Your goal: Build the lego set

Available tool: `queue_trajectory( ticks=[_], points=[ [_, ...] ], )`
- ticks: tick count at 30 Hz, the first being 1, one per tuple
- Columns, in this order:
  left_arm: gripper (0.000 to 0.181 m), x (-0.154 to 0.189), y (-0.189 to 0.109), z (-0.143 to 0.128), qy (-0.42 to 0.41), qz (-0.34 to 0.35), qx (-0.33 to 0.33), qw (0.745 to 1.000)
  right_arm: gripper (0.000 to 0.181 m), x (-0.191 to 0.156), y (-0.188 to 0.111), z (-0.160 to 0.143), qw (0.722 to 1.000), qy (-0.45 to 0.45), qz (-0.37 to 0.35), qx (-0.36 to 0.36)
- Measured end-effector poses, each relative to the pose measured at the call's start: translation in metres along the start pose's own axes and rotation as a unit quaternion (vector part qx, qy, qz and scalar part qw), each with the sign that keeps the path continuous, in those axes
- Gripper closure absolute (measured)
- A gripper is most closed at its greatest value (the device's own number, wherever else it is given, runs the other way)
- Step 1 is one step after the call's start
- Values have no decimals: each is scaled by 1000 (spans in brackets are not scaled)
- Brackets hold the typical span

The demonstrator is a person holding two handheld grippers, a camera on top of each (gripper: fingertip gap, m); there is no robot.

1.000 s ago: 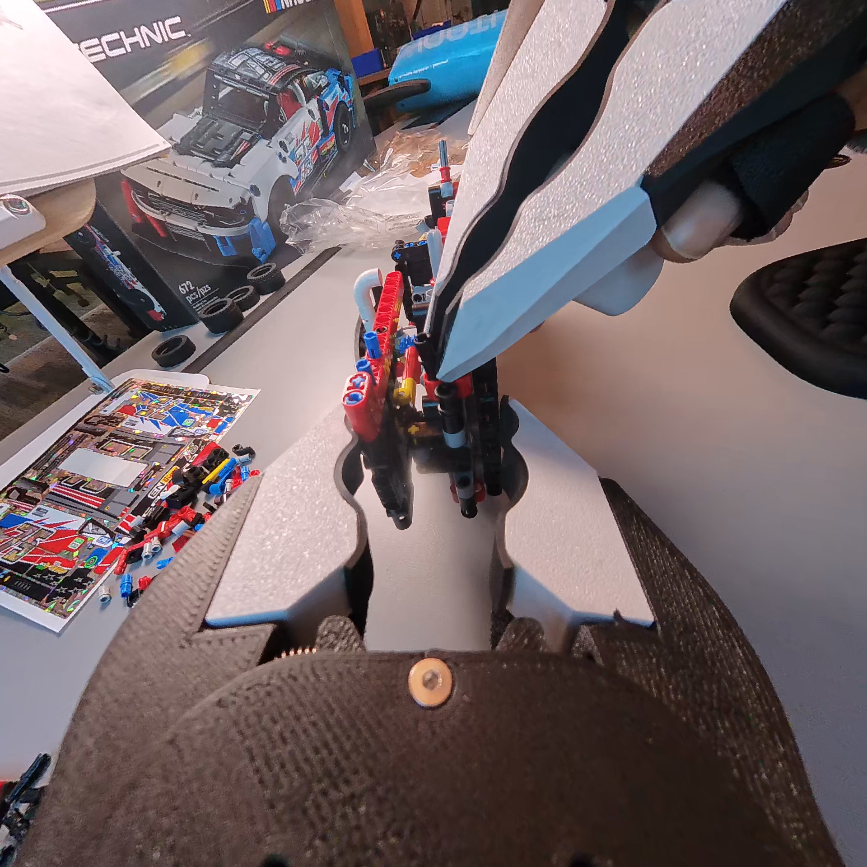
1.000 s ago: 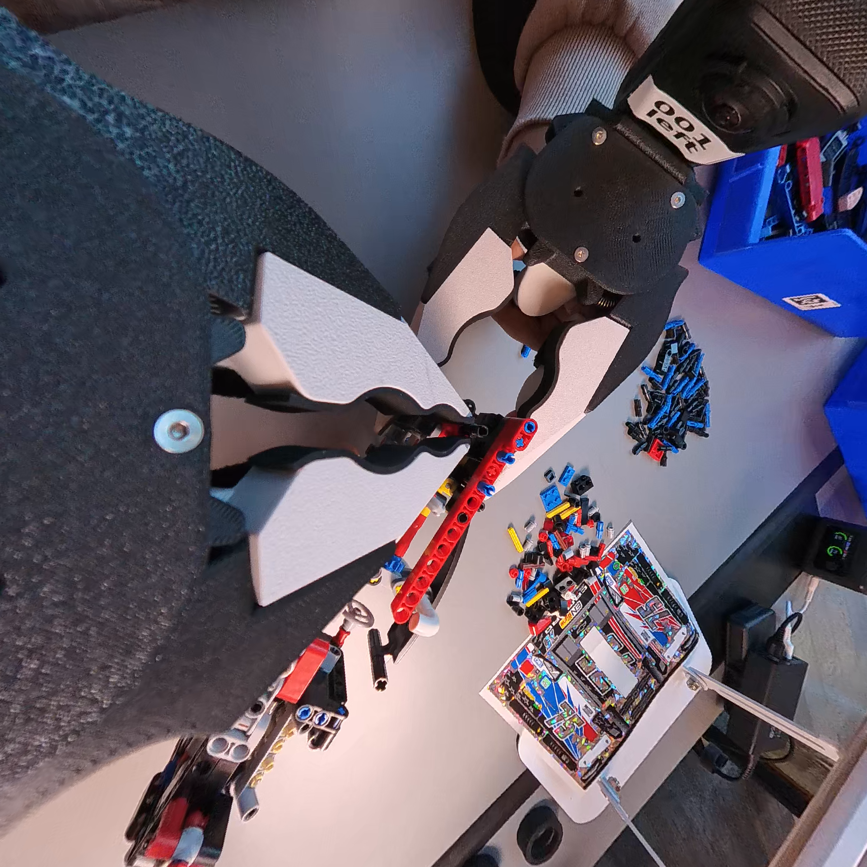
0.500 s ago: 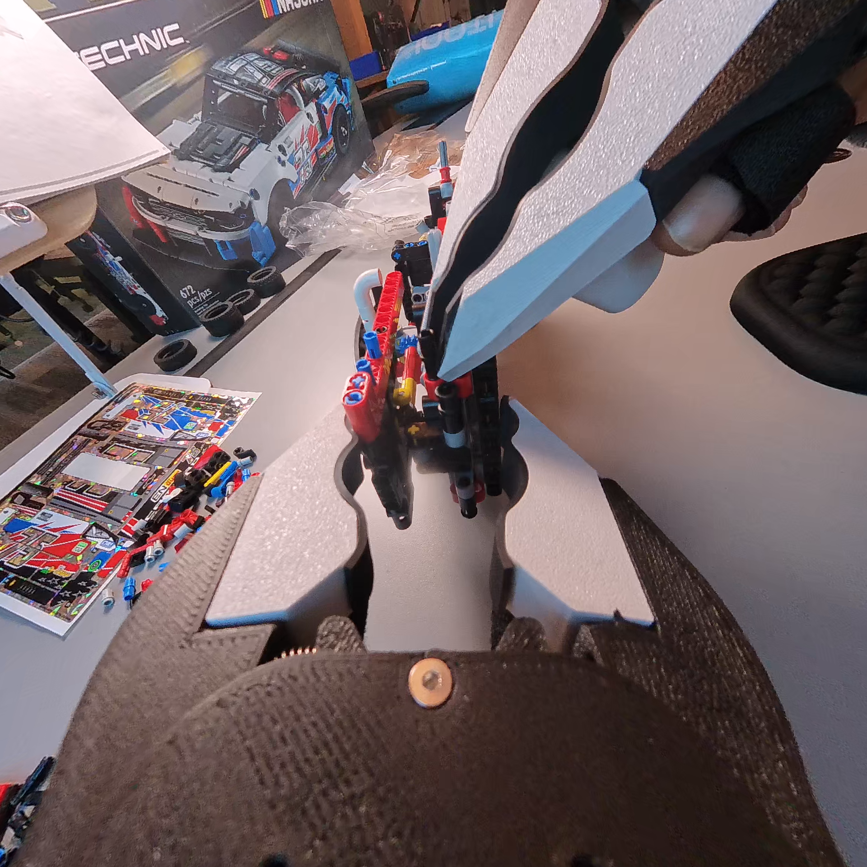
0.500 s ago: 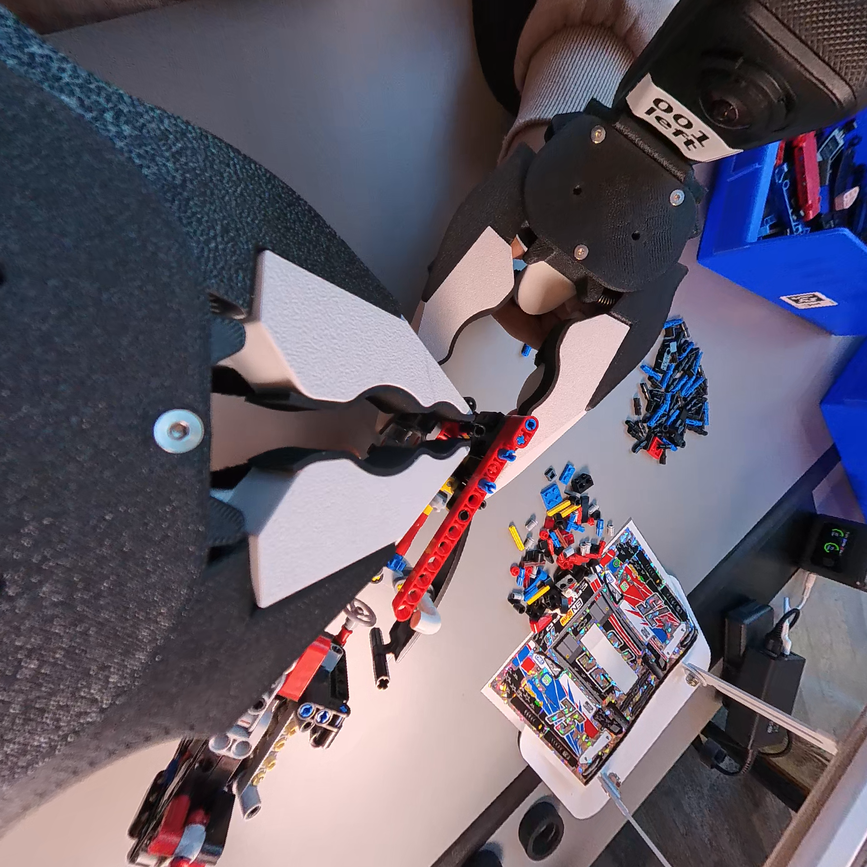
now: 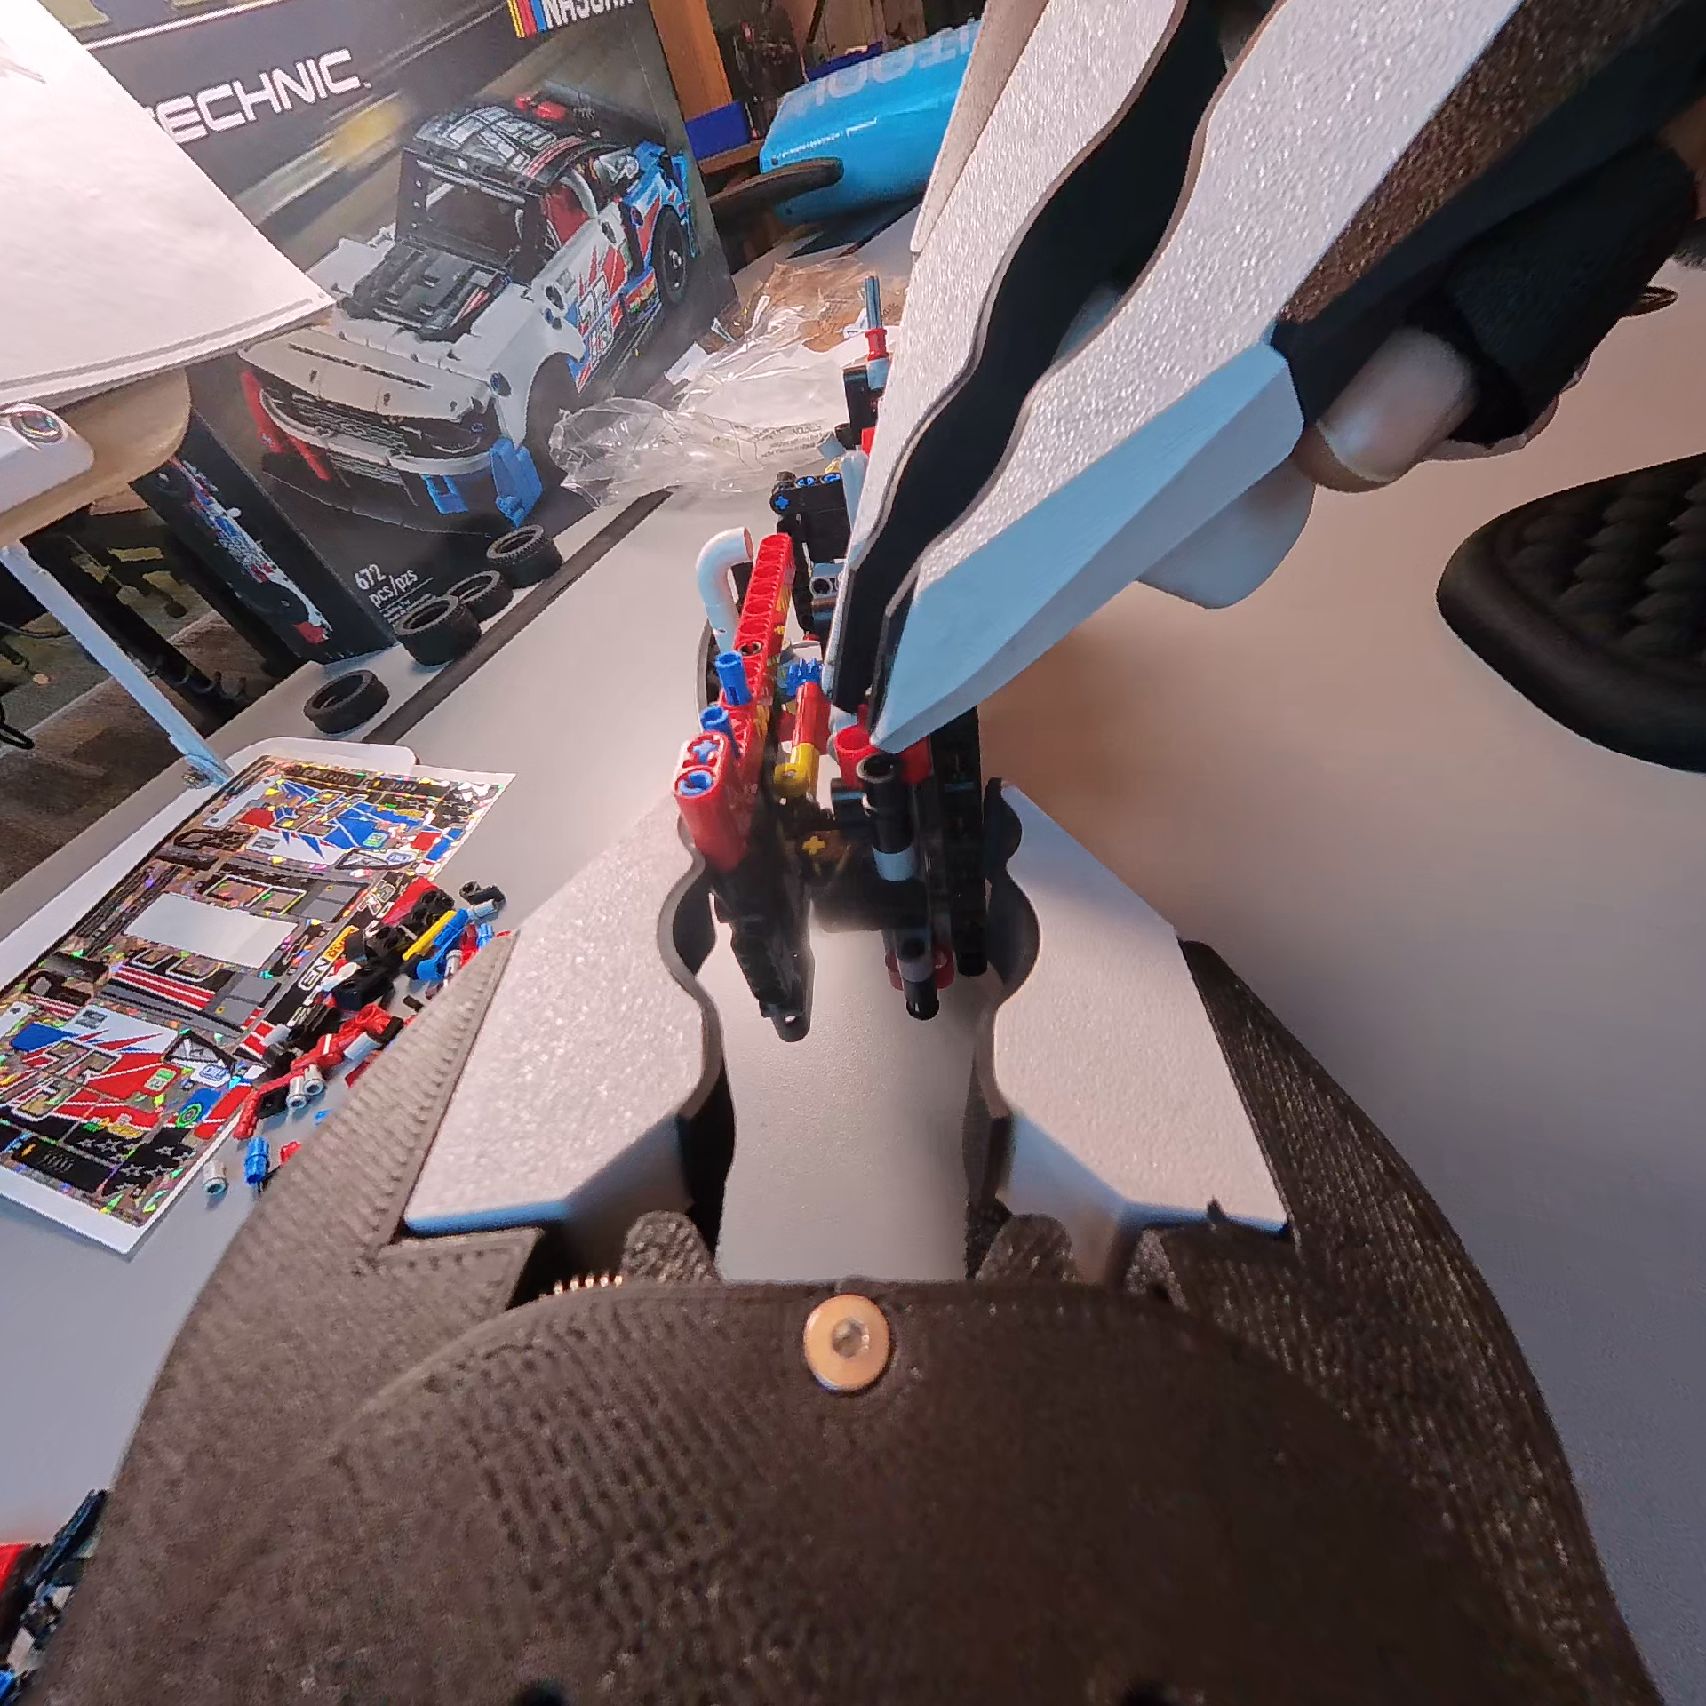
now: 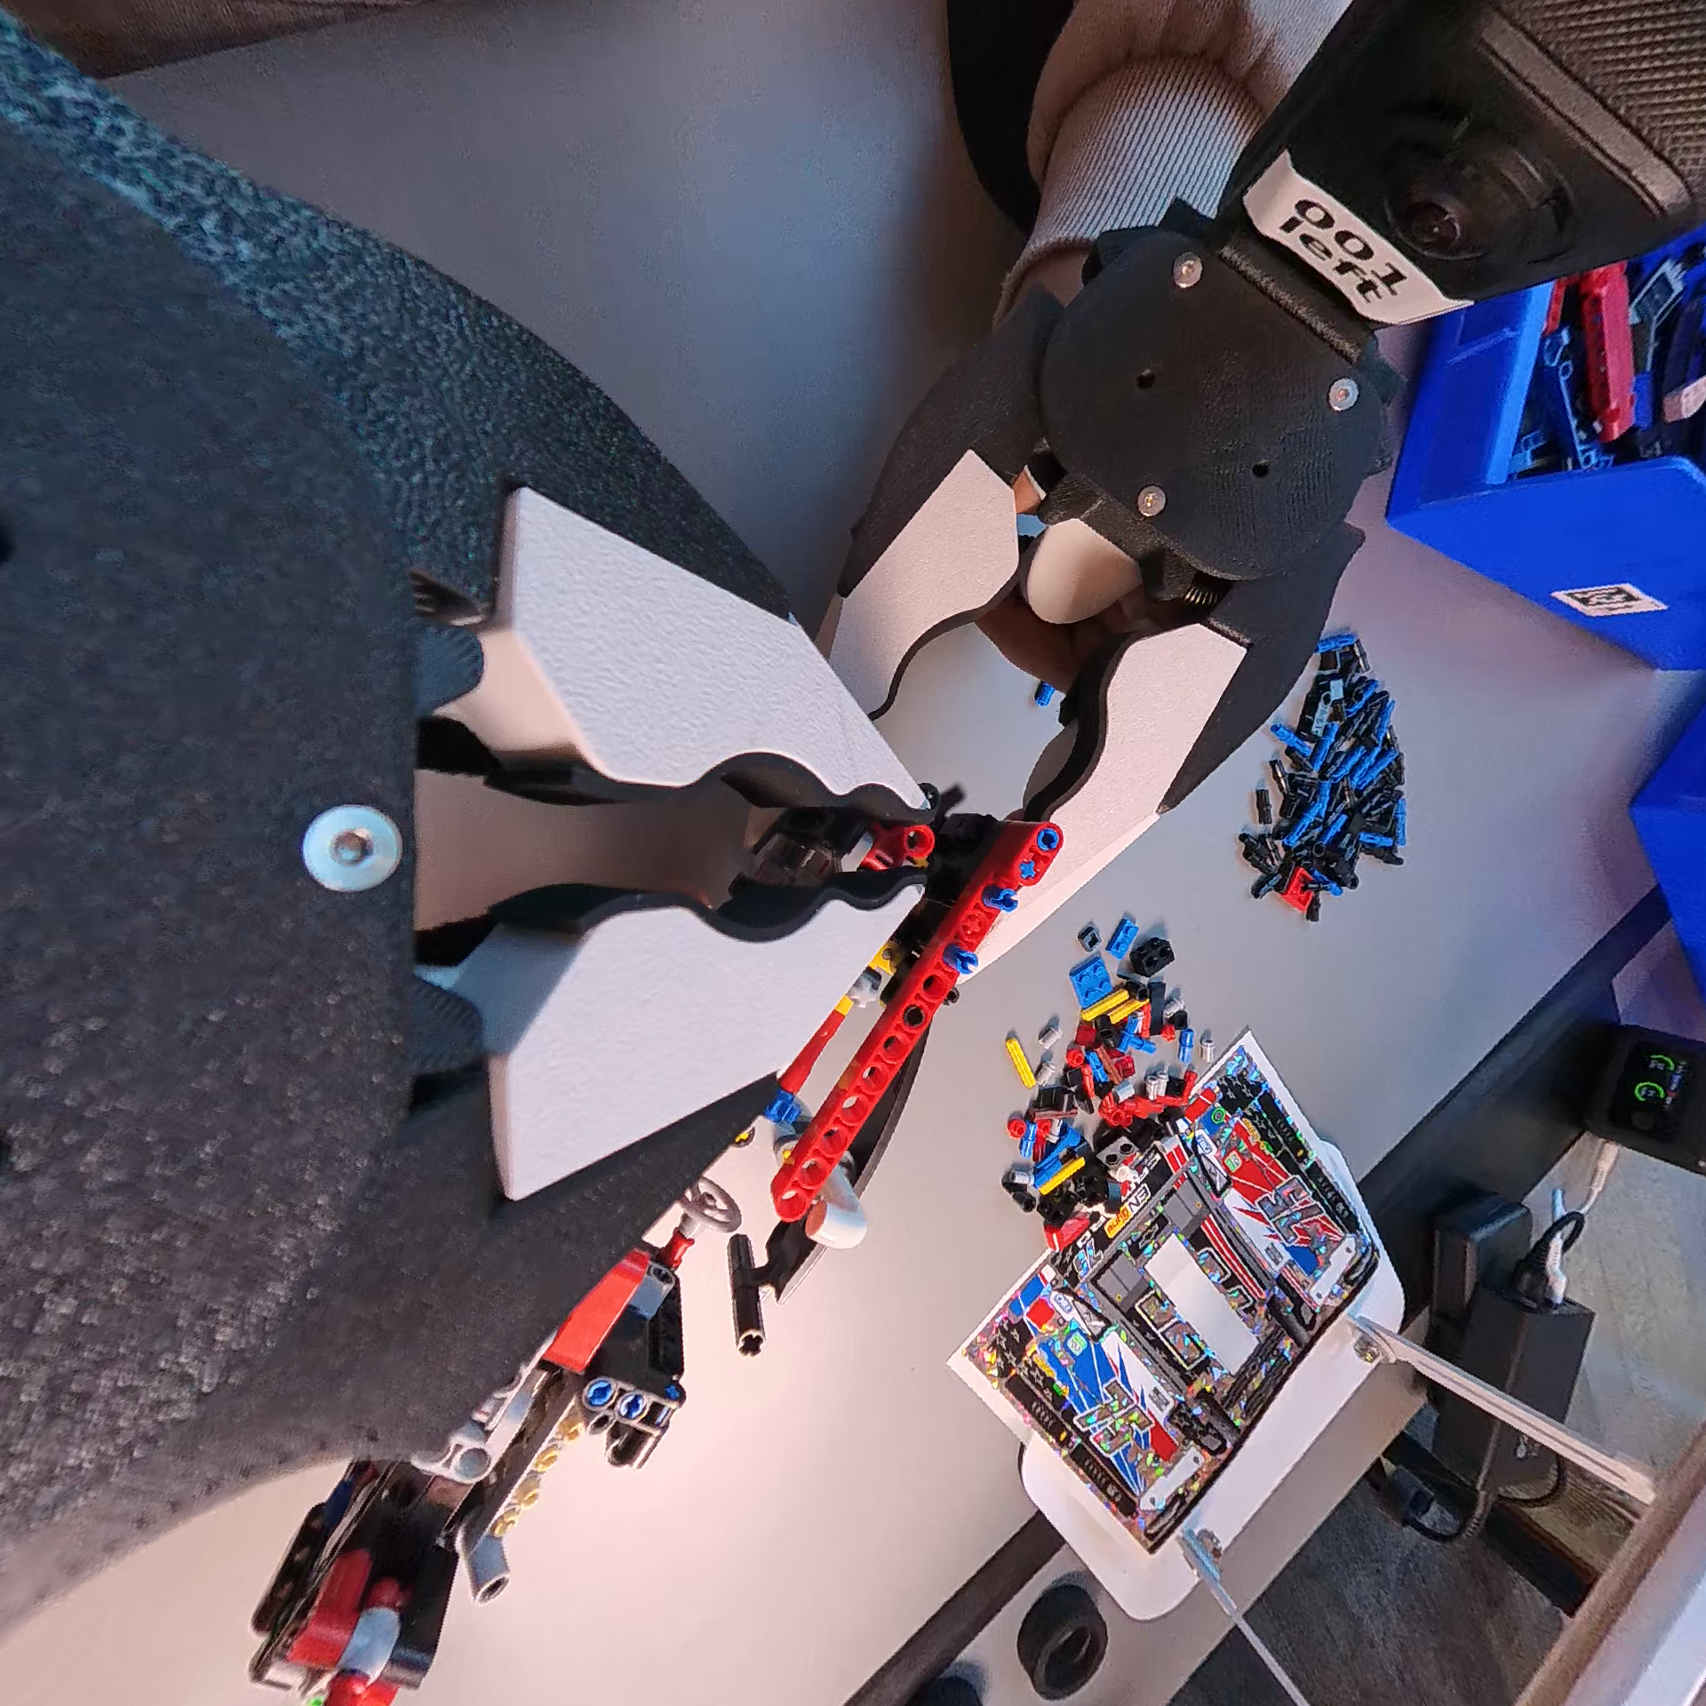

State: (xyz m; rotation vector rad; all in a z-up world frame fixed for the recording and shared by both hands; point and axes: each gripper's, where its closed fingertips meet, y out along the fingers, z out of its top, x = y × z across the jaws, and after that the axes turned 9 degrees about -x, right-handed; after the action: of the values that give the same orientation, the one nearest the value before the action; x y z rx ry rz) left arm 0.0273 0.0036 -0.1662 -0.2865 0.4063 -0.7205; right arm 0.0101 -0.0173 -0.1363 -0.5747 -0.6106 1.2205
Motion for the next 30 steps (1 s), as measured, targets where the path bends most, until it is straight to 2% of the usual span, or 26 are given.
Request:
queue_trajectory(
  ticks=[9, 16, 21, 25, 30],
  points=[
    [125, -1, -1, -1, -2, -2, 0, 1000, 175, 0, -5, 1, 1000, -10, -8, 0],
    [126, -6, 0, -2, -8, -16, -6, 1000, 175, -20, -30, 12, 996, -39, 23, 71],
    [126, -8, 1, -3, -18, -18, -4, 1000, 175, -43, -35, -11, 993, -53, 50, 88],
    [126, -5, 0, -2, -6, -15, -2, 1000, 175, -44, -33, -28, 992, -23, 59, 108],
    [126, -7, 1, -3, -7, -44, -11, 999, 174, -57, -11, -48, 993, -1, 76, 94]
  ],
)
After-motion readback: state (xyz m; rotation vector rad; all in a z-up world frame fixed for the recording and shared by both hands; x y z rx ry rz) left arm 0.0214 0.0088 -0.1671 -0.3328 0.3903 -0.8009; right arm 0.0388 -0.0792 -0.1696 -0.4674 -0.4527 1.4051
